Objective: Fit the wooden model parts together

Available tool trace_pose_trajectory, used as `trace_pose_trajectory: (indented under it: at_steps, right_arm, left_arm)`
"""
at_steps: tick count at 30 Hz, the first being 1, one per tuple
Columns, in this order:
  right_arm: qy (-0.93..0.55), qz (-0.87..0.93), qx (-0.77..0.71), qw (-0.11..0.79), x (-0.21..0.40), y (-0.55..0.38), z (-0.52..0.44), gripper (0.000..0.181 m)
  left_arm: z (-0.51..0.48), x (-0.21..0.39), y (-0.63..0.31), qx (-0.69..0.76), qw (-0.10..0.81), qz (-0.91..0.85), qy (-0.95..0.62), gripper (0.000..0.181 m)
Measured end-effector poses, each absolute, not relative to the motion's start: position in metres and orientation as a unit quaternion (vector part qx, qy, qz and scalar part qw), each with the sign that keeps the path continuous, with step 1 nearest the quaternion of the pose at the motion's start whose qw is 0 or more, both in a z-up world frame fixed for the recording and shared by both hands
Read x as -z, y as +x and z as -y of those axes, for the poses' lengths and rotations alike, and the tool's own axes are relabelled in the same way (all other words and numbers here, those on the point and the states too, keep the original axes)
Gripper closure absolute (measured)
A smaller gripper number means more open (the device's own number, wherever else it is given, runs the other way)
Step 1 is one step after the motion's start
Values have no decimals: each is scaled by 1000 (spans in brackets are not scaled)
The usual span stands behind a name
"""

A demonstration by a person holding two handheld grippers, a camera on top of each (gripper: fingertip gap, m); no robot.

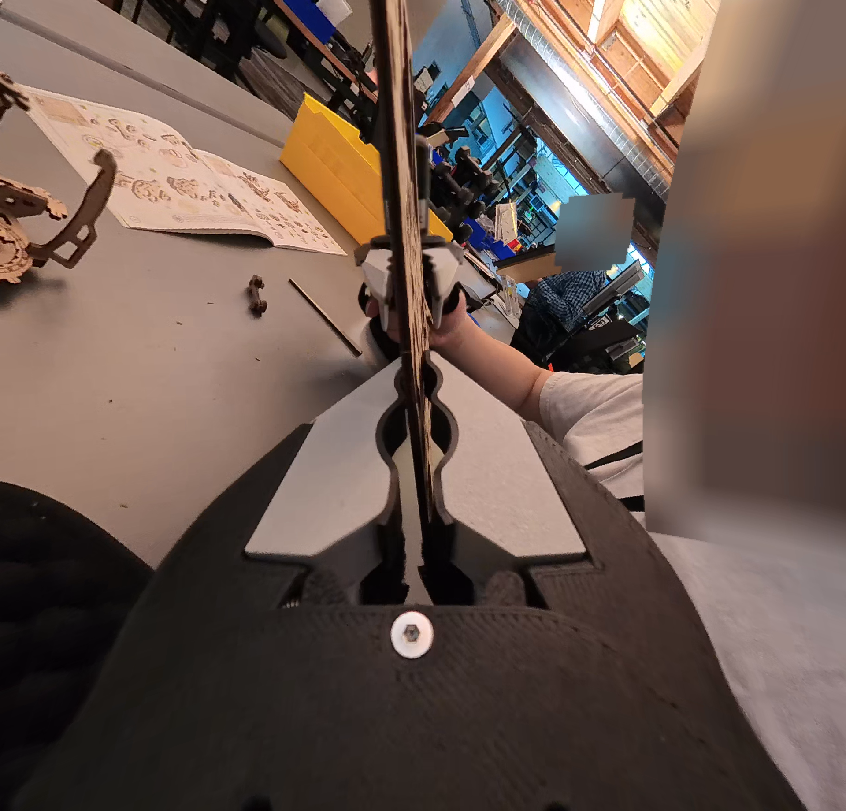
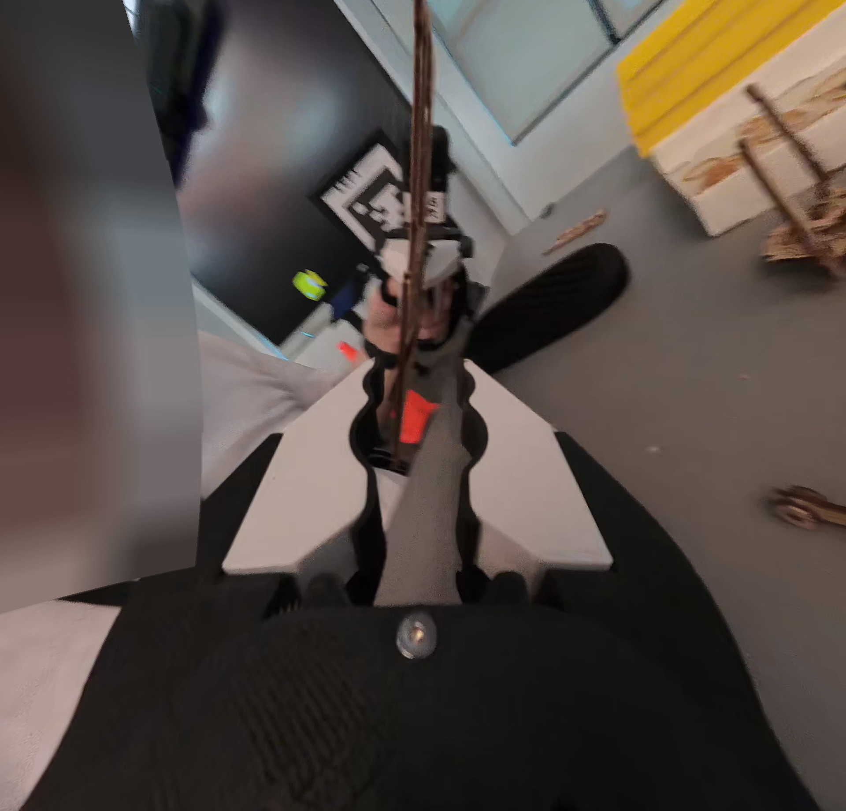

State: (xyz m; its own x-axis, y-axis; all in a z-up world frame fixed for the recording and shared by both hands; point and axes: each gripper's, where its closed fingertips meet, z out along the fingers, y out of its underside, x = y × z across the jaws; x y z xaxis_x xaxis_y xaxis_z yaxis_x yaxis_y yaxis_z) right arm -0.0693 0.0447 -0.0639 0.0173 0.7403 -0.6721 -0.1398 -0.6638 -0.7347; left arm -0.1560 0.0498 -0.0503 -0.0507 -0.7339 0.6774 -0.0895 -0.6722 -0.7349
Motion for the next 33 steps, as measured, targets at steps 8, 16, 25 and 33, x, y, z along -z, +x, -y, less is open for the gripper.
trace_pose_trajectory:
  at_steps: [8,16,25,33]
  right_arm:
    - [-742,294,-459,390,101,-76,-57,158]
    - [-709,262,-437,487,81,-36,-85,156]
    - [-704,507,-200,455,89,-15,-186,144]
    - [-707,638,-121,281,166,-23,-272,140]
  left_arm:
    - [-54,63,-154,616,254,-317,-675,181]
    - [-83,33,-204,595,328,-285,-675,181]
    - [-91,24,-225,623,343,-251,-657,181]
    - [-85,35,-227,637,323,-248,-654,181]
